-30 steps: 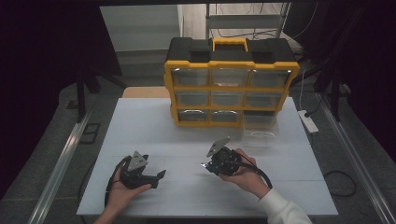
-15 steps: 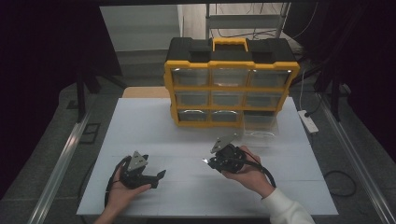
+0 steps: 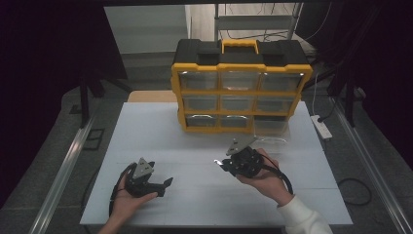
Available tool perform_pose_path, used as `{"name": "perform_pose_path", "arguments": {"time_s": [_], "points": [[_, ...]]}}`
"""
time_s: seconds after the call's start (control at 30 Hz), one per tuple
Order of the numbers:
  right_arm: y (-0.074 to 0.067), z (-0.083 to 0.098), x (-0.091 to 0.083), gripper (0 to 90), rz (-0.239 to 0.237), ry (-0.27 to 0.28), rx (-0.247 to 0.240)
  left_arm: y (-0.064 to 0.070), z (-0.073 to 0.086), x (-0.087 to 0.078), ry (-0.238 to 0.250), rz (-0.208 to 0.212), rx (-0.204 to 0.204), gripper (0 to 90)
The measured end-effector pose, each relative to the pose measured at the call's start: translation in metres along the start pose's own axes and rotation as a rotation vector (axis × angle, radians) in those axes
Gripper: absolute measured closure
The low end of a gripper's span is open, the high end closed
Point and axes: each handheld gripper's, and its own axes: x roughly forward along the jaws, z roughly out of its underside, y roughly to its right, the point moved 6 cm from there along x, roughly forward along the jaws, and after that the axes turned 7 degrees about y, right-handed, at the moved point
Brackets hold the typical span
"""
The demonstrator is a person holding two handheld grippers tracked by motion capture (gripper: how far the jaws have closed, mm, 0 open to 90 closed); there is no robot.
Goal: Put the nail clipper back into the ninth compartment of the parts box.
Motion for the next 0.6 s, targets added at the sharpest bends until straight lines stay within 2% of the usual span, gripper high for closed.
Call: {"name": "perform_pose_path", "arguments": {"time_s": [0.6], "points": [[0.016, -0.007, -0.027, 79.5, 0.057, 0.058, 0.012, 0.0, 0.0, 0.0, 0.0, 0.001, 0.0, 10.7]]}}
